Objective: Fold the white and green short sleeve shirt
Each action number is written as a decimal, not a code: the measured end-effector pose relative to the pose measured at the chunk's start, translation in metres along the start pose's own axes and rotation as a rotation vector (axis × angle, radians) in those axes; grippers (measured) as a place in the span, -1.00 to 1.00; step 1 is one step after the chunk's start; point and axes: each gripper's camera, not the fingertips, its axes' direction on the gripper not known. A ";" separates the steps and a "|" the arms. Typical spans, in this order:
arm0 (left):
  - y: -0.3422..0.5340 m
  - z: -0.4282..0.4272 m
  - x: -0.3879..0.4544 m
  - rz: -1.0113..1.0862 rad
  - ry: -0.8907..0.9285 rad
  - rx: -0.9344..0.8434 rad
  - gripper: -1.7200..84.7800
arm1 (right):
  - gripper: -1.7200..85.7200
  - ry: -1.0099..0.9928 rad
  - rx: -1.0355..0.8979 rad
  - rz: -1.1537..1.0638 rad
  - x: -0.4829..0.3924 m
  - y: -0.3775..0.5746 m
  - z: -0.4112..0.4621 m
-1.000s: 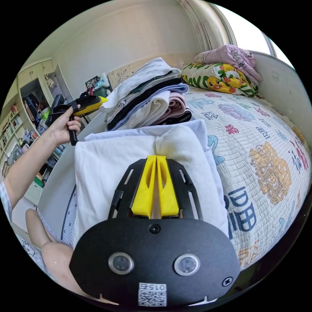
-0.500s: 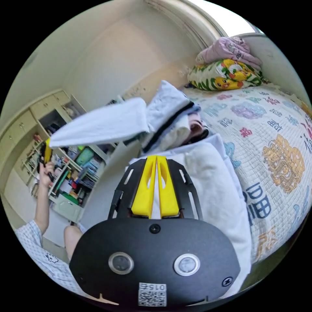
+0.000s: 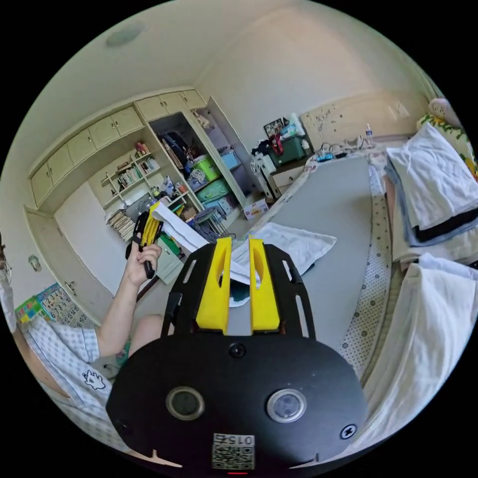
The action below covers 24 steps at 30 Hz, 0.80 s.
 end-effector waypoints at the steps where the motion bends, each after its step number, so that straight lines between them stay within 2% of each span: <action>1: -0.001 -0.008 -0.009 0.010 -0.042 0.019 -0.98 | -0.78 -0.015 -0.048 0.023 0.009 -0.012 0.017; 5: 0.002 -0.019 -0.040 0.061 -0.138 -0.001 -0.98 | -0.67 -0.004 -0.229 0.059 0.032 -0.049 0.067; 7: 0.001 -0.022 -0.064 -0.006 -0.201 -0.016 -0.98 | -0.63 0.007 -0.440 0.120 0.053 -0.077 0.094; 9: -0.008 -0.017 -0.070 -0.002 -0.252 -0.071 -0.98 | -0.60 0.093 -0.544 0.196 0.070 -0.093 0.101; 12: -0.022 -0.001 -0.063 0.100 -0.410 -0.175 -0.96 | -0.63 0.075 -0.456 0.329 0.092 -0.120 0.075; 16: -0.021 0.012 -0.047 0.224 -0.598 -0.210 -0.92 | -0.71 0.016 -0.362 0.424 0.103 -0.160 0.066; 19: -0.018 0.018 -0.037 0.270 -0.638 -0.252 -0.85 | -0.86 0.030 -0.393 0.382 0.085 -0.186 0.081; 21: -0.018 0.017 -0.031 0.281 -0.644 -0.278 -0.82 | -0.93 0.060 -0.335 0.309 0.062 -0.202 0.076; 24: -0.017 -0.004 -0.015 0.323 -0.770 -0.194 -0.81 | -0.96 0.087 -0.238 0.199 0.020 -0.228 0.058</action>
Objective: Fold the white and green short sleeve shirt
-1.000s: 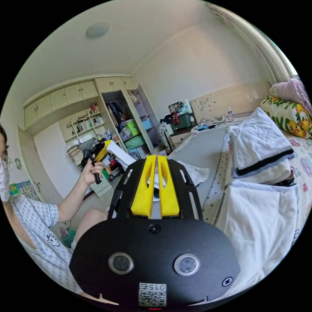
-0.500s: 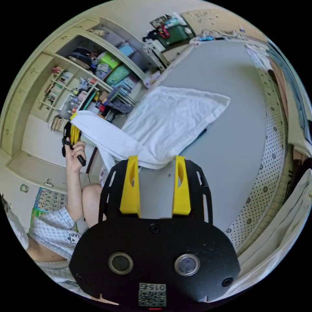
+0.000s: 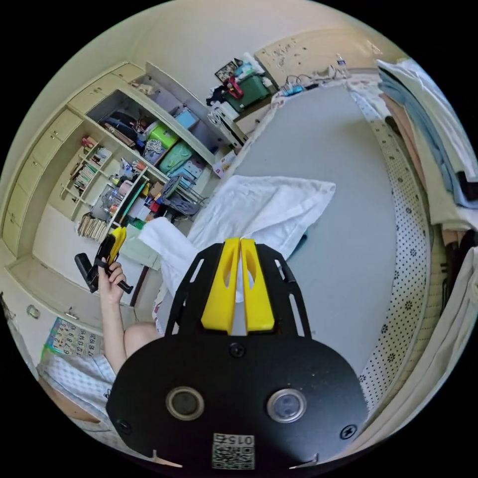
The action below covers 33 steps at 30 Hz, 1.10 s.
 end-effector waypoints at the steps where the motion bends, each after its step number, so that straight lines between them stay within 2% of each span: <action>1: 0.002 -0.006 -0.003 -0.023 -0.026 0.028 -0.81 | -0.96 -0.039 0.015 -0.052 -0.018 -0.006 -0.005; 3: 0.001 -0.002 -0.002 -0.036 0.025 0.030 -0.80 | -0.96 -0.135 -0.005 -0.162 -0.053 -0.015 -0.005; 6: -0.005 0.031 0.022 0.060 0.181 -0.094 -0.73 | -0.97 -0.248 -0.182 -0.421 -0.135 -0.025 0.020; 8: -0.008 0.054 0.039 0.100 0.245 -0.168 -0.63 | -0.97 -0.226 -0.321 -0.570 -0.183 -0.020 0.042; 10: -0.016 0.084 0.057 0.173 0.301 -0.258 -0.62 | -0.97 -0.120 -0.438 -0.690 -0.228 -0.008 0.062; 14: -0.017 0.125 0.086 0.256 0.416 -0.373 -0.63 | -0.97 -0.053 -0.452 -0.745 -0.260 -0.003 0.055; 16: -0.007 0.152 0.116 0.388 0.526 -0.520 -0.64 | -0.97 -0.101 -0.456 -0.807 -0.280 -0.006 0.035; 20: 0.021 0.185 0.148 0.532 0.488 -0.710 -0.62 | -0.96 -0.121 -0.468 -0.922 -0.315 -0.002 0.003; 22: 0.041 0.197 0.168 0.617 0.483 -0.856 -0.60 | -0.95 -0.064 -0.472 -0.984 -0.336 0.006 -0.008; 24: 0.053 0.193 0.183 0.707 0.447 -0.905 -0.58 | -0.95 -0.001 -0.498 -1.003 -0.349 0.011 -0.008; 27: 0.067 0.181 0.195 0.804 0.398 -0.932 -0.58 | -0.94 0.082 -0.537 -1.026 -0.364 0.020 -0.005; 33: 0.077 0.186 0.188 0.716 0.301 -0.925 -0.80 | -0.94 0.165 -0.539 -1.060 -0.377 0.027 -0.019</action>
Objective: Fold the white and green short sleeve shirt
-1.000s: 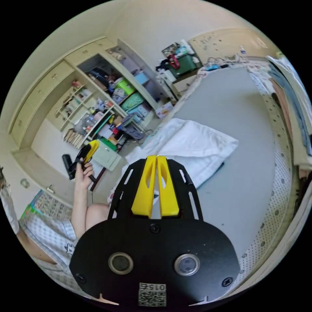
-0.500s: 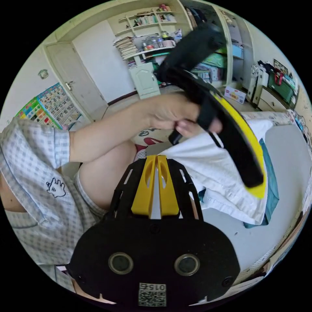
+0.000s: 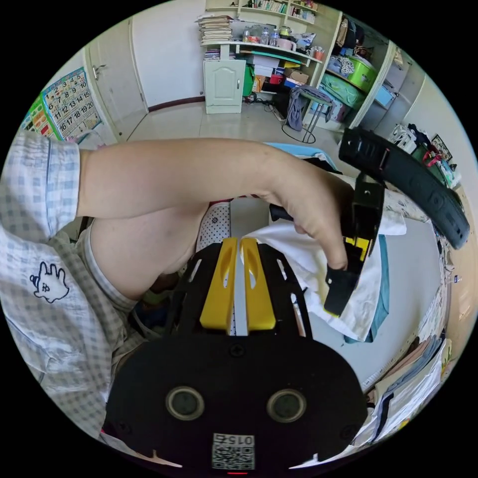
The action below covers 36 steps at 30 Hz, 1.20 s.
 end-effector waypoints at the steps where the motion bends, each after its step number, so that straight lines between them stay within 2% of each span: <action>1: 0.004 -0.002 -0.003 -0.031 0.003 0.017 -0.88 | -0.95 -0.005 0.003 0.012 0.000 0.003 -0.003; 5: 0.034 -0.031 -0.022 -0.159 0.019 0.189 -0.96 | -0.95 -0.003 0.013 0.025 0.001 0.016 -0.016; 7: 0.079 -0.072 -0.037 -0.281 0.001 0.464 -0.97 | -0.95 0.049 0.060 0.028 0.004 0.033 -0.038; 8: 0.093 -0.082 -0.041 -0.311 -0.003 0.547 -0.97 | -0.95 0.063 0.082 0.037 0.007 0.039 -0.046; 9: 0.128 -0.102 -0.046 -0.394 -0.028 0.723 -0.97 | -0.96 0.077 0.143 0.075 0.016 0.054 -0.063; 10: 0.166 -0.117 -0.049 -0.493 -0.067 0.900 -0.98 | -0.96 0.072 0.211 0.134 0.031 0.072 -0.082; 11: 0.186 -0.122 -0.050 -0.547 -0.088 0.981 -0.98 | -0.95 0.060 0.242 0.165 0.039 0.082 -0.090; 13: 0.261 -0.128 -0.046 -0.785 -0.182 1.245 -0.98 | -0.95 -0.028 0.357 0.312 0.078 0.124 -0.113; 16: 0.327 -0.125 -0.029 -1.013 -0.314 1.408 -0.98 | -0.91 -0.152 0.421 0.457 0.120 0.170 -0.112; 19: 0.359 -0.123 -0.010 -1.118 -0.450 1.442 -0.98 | -0.84 -0.251 0.342 0.484 0.139 0.186 -0.091; 21: 0.369 -0.120 -0.003 -1.133 -0.475 1.452 -0.98 | -0.81 -0.274 0.284 0.450 0.137 0.186 -0.078; 24: 0.378 -0.112 -0.001 -1.136 -0.438 1.444 -0.98 | -0.78 -0.281 0.240 0.401 0.127 0.181 -0.061; 30: 0.383 -0.099 0.006 -1.088 -0.398 1.428 -0.98 | -0.73 -0.270 0.338 0.276 0.085 0.171 -0.056; 33: 0.384 -0.093 0.007 -1.042 -0.354 1.418 -0.98 | -0.72 -0.180 0.312 0.189 0.054 0.165 -0.054; 36: 0.386 -0.088 0.010 -1.011 -0.343 1.406 -0.98 | -0.71 -0.070 0.242 0.265 0.048 0.171 -0.040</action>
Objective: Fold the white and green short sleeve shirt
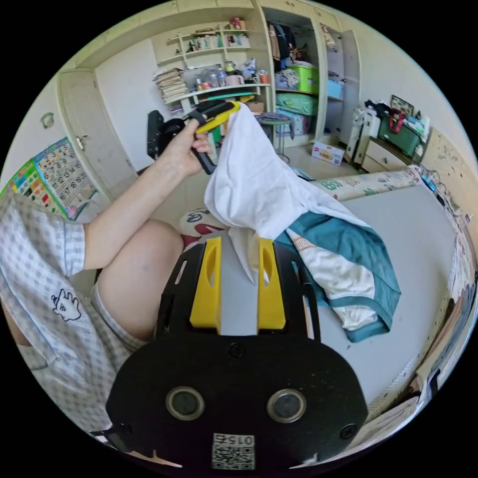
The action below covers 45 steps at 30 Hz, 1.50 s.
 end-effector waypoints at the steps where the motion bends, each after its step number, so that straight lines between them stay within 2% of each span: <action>1: 0.002 -0.001 -0.001 0.004 0.005 -0.005 -0.98 | -0.71 0.016 -0.010 0.038 0.006 0.006 0.000; 4: 0.008 -0.008 -0.005 -0.002 -0.013 0.006 -0.98 | -0.71 0.039 0.004 0.093 0.020 0.021 -0.012; 6: 0.011 -0.013 -0.008 -0.008 -0.022 0.014 -0.98 | -0.74 -0.005 -0.051 0.111 0.028 0.028 -0.008; 7: 0.013 -0.013 -0.011 -0.011 -0.015 0.007 -0.98 | -0.84 -0.080 -0.119 0.100 0.031 0.033 0.002; 9: 0.016 -0.013 -0.013 -0.014 -0.014 -0.003 -0.98 | -0.92 -0.153 -0.186 0.061 0.028 0.042 0.015; 11: 0.017 -0.019 -0.014 -0.012 -0.054 0.016 -0.98 | -0.94 -0.006 -0.201 0.043 0.024 0.048 0.010; 12: 0.018 -0.030 -0.014 -0.005 -0.123 0.080 -0.98 | -0.94 0.140 -0.146 0.055 0.026 0.053 -0.011; 16: 0.022 -0.068 -0.015 0.046 -0.205 0.249 -0.98 | -0.95 0.386 0.255 0.336 0.059 0.115 -0.126; 21: 0.026 -0.058 -0.025 0.004 -0.181 0.163 -0.98 | -0.94 0.551 0.221 0.561 0.091 0.186 -0.158; 28: 0.030 -0.048 -0.029 0.020 -0.120 0.078 -0.98 | -0.82 0.515 0.207 0.736 0.125 0.215 -0.149; 33: 0.030 -0.043 -0.032 0.032 -0.125 0.033 -0.98 | -0.82 0.667 0.261 0.494 0.079 0.177 -0.144; 35: 0.029 -0.041 -0.034 0.035 -0.123 0.021 -0.98 | -0.84 0.553 0.195 0.359 0.071 0.158 -0.124; 37: 0.028 -0.040 -0.037 0.030 -0.121 0.011 -0.98 | -0.83 0.241 0.038 0.195 0.076 0.135 -0.089; 39: 0.027 -0.041 -0.040 0.031 -0.121 0.009 -0.98 | -0.80 0.092 -0.105 0.100 0.079 0.120 -0.060; 45: 0.022 -0.039 -0.046 0.048 -0.125 -0.008 -0.98 | -0.73 0.064 -0.361 -0.037 0.077 0.095 0.007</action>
